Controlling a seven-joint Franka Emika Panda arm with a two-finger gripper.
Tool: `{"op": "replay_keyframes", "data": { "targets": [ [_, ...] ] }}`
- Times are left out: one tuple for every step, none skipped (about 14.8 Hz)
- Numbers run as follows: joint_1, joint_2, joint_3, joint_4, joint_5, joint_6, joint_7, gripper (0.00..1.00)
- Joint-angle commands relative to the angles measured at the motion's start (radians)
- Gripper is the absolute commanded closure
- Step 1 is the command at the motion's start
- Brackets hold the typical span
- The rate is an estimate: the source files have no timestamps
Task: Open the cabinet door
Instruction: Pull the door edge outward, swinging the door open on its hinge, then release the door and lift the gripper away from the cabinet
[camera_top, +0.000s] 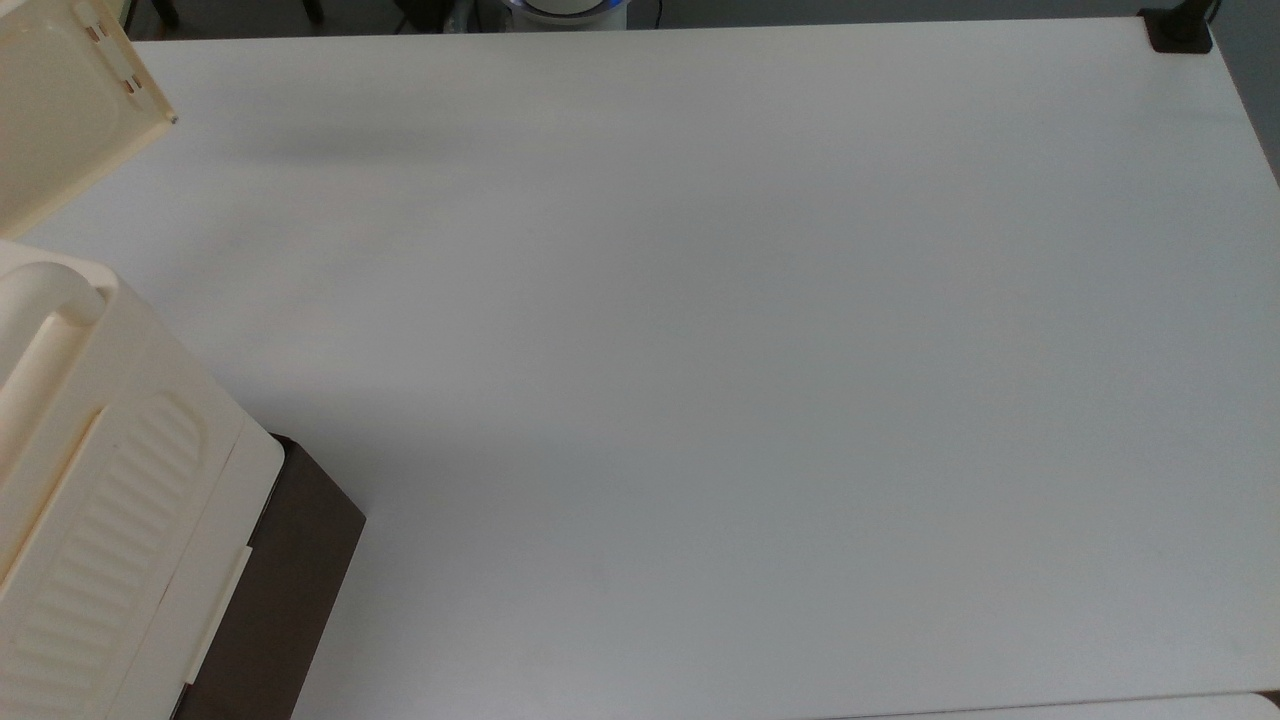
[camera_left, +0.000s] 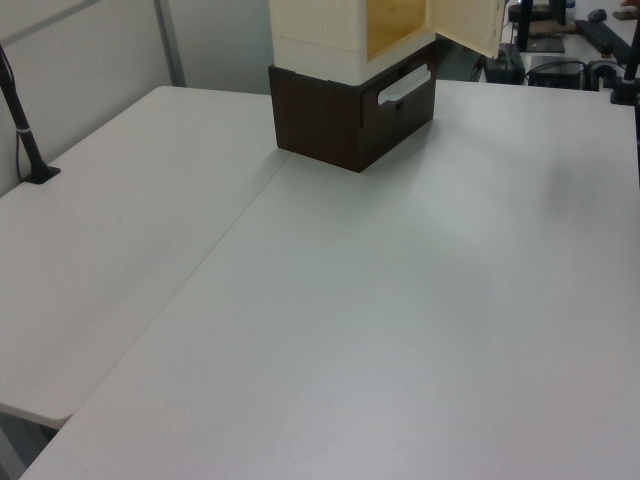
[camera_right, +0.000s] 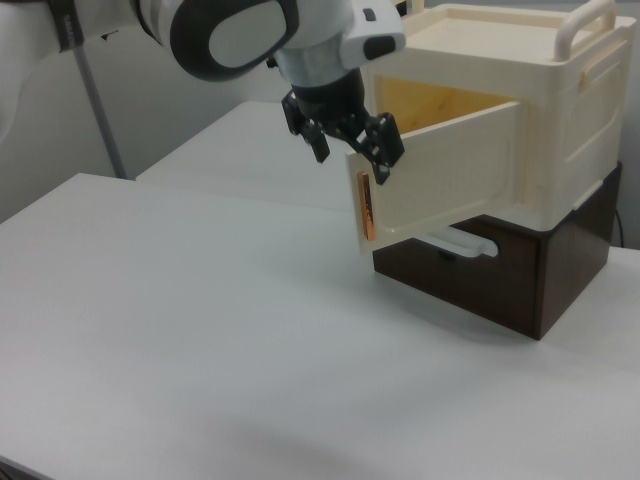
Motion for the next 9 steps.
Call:
{"op": "replay_keyframes", "data": {
  "targets": [
    [0.024, -0.002, -0.005, -0.013, 0.009, 0.058, 0.078, 0.0],
    [0.023, 0.005, -0.005, -0.013, 0.003, 0.066, 0.076, 0.0],
    [0.021, 0.008, -0.005, -0.013, -0.002, 0.073, 0.076, 0.0],
    [0.021, 0.012, -0.005, -0.015, -0.005, 0.086, 0.073, 0.0],
    [0.017, 0.019, -0.007, -0.015, -0.005, 0.098, 0.07, 0.0],
    [0.009, 0.019, -0.007, -0.015, -0.007, 0.1, 0.064, 0.0],
    [0.001, 0.019, -0.008, -0.015, -0.008, 0.1, 0.059, 0.0],
    [-0.009, 0.019, -0.008, -0.015, -0.014, 0.1, 0.047, 0.0],
    [-0.02, 0.019, -0.01, -0.016, -0.025, 0.1, 0.024, 0.0]
  ]
}}
